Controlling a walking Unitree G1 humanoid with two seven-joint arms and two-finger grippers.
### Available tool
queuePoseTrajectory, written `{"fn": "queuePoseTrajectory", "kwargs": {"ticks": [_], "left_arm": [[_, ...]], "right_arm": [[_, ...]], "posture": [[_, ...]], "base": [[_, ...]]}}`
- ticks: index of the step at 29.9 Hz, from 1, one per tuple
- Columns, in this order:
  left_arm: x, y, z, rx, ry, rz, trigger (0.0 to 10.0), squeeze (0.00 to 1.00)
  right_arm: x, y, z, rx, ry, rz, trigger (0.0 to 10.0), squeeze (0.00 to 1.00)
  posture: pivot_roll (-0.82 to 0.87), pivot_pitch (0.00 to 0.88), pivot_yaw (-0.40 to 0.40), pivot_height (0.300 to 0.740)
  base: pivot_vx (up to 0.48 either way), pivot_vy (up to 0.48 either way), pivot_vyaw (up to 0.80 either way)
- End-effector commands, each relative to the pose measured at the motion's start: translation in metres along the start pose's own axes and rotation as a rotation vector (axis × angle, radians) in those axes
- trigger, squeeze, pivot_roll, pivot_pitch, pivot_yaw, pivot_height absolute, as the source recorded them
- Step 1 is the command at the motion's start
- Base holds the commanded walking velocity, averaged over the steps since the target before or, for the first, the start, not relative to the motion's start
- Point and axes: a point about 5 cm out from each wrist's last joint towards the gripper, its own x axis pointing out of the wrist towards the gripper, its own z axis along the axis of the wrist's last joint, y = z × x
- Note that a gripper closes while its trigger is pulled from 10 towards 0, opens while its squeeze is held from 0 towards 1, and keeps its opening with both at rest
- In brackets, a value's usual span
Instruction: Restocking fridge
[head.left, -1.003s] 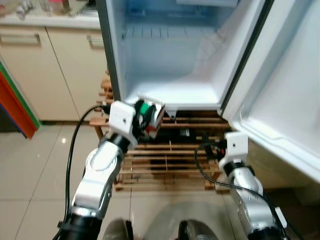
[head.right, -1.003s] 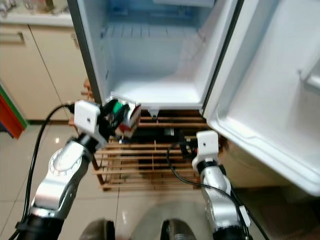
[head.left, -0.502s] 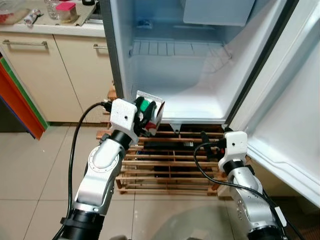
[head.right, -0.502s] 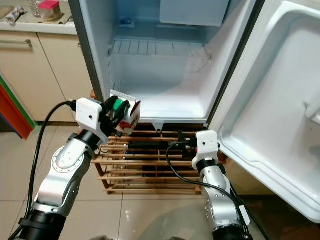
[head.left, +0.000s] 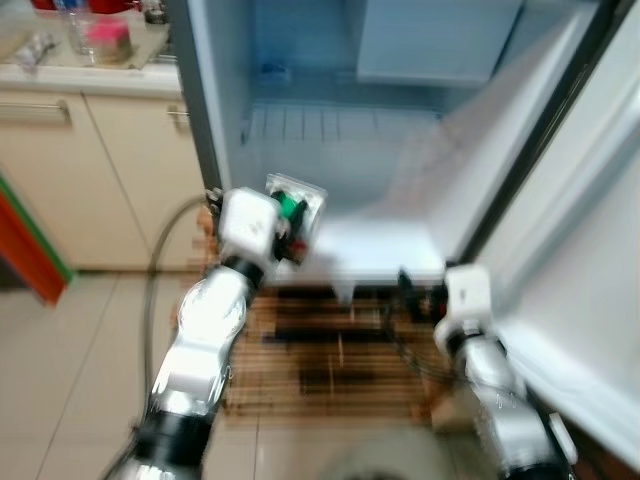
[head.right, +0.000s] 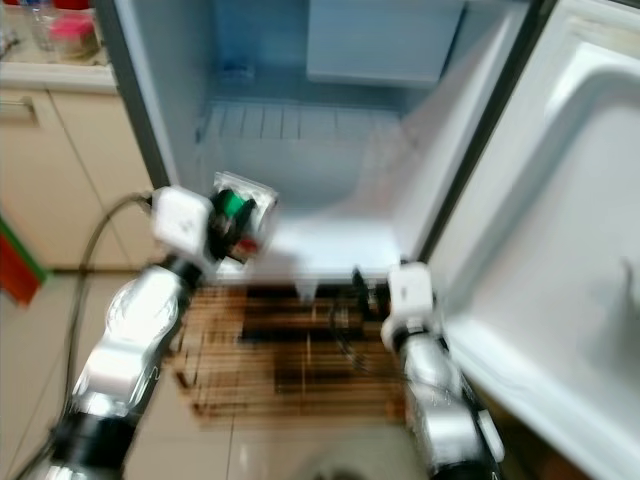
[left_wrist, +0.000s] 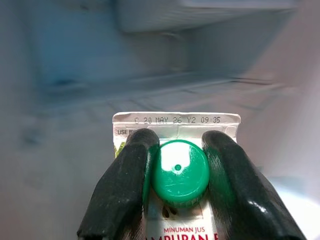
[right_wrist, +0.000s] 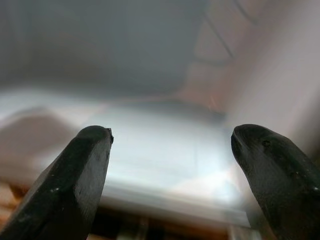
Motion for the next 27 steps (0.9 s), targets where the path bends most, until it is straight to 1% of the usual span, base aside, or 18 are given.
{"fn": "queuePoseTrajectory", "kwargs": {"ticks": [1, 4, 5, 13, 16, 17, 19, 20, 21, 22, 23, 24, 25, 26, 27], "left_arm": [[0.001, 0.003, 0.002, 0.055, 0.000, -0.006, 0.0, 0.00], [0.002, 0.002, 0.002, 0.050, 0.000, -0.008, 0.0, 0.00], [0.003, 0.003, 0.001, 0.035, 0.008, 0.002, 0.0, 0.00], [0.008, 0.006, -0.001, 0.040, 0.025, 0.005, 0.0, 0.00], [0.016, 0.011, -0.004, 0.059, 0.053, 0.032, 0.0, 0.00], [0.016, 0.011, -0.004, 0.059, 0.053, 0.032, 0.0, 0.00], [0.026, 0.012, -0.011, 0.041, 0.102, 0.033, 0.0, 0.00], [0.026, 0.012, -0.011, 0.041, 0.102, 0.033, 0.0, 0.00], [0.031, 0.010, -0.013, 0.033, 0.121, 0.023, 0.0, 0.00], [0.035, 0.004, -0.010, 0.009, 0.121, 0.010, 0.0, 0.00], [0.035, 0.004, -0.010, 0.009, 0.121, 0.010, 0.0, 0.00], [0.039, -0.003, -0.007, -0.033, 0.119, 0.000, 0.0, 0.00], [0.040, -0.005, -0.007, -0.052, 0.120, 0.000, 0.0, 0.00], [0.040, -0.005, -0.007, -0.052, 0.120, 0.000, 0.0, 0.00], [0.041, -0.008, -0.007, -0.076, 0.125, -0.001, 0.0, 0.00]], "right_arm": [[0.002, 0.002, 0.004, 0.004, -0.012, 0.005, 10.0, 0.00], [0.002, 0.003, 0.004, 0.005, -0.011, 0.006, 10.0, 0.00], [0.002, 0.003, 0.004, 0.006, -0.009, 0.007, 10.0, 0.00], [0.002, 0.006, 0.004, 0.011, -0.012, 0.015, 10.0, 0.00], [0.006, 0.010, 0.010, 0.028, -0.024, 0.036, 10.0, 0.00], [0.006, 0.010, 0.010, 0.028, -0.024, 0.036, 10.0, 0.00], [0.009, 0.011, 0.017, 0.027, -0.042, 0.040, 10.0, 0.00], [0.009, 0.011, 0.017, 0.027, -0.042, 0.040, 10.0, 0.00], [0.009, 0.011, 0.019, 0.027, -0.047, 0.039, 10.0, 0.00], [0.008, 0.010, 0.019, 0.027, -0.049, 0.038, 10.0, 0.00], [0.008, 0.010, 0.019, 0.027, -0.049, 0.038, 10.0, 0.00], [0.007, 0.010, 0.019, 0.026, -0.048, 0.036, 10.0, 0.00], [0.007, 0.009, 0.019, 0.026, -0.048, 0.036, 10.0, 0.00], [0.007, 0.009, 0.019, 0.026, -0.048, 0.036, 10.0, 0.00], [0.006, 0.009, 0.018, 0.026, -0.047, 0.036, 10.0, 0.00]], "posture": [[-0.01, 0.000, -0.052, 0.740], [-0.01, 0.000, -0.052, 0.740], [-0.01, 0.000, -0.048, 0.740], [-0.01, 0.000, -0.047, 0.740], [-0.02, 0.009, -0.046, 0.740], [-0.02, 0.009, -0.046, 0.740], [-0.03, 0.032, -0.041, 0.740], [-0.03, 0.032, -0.041, 0.740], [-0.03, 0.036, -0.042, 0.740], [-0.05, 0.041, -0.036, 0.740], [-0.05, 0.041, -0.036, 0.740], [-0.05, 0.041, -0.036, 0.740], [-0.05, 0.041, -0.036, 0.740], [-0.05, 0.041, -0.036, 0.740], [-0.05, 0.040, -0.030, 0.740]], "base": [[0.450, 0.000, 0.00], [0.419, 0.000, 0.00], [0.000, 0.000, 0.00], [0.000, 0.000, 0.00], [0.000, 0.000, 0.00], [0.000, 0.000, 0.00], [0.000, 0.000, 0.00], [0.000, 0.000, 0.00], [0.000, 0.000, 0.00], [0.000, 0.000, 0.00], [0.000, 0.000, 0.00], [0.000, 0.000, 0.00], [0.000, 0.000, 0.00], [0.000, 0.000, 0.00], [0.000, 0.000, 0.00]]}}
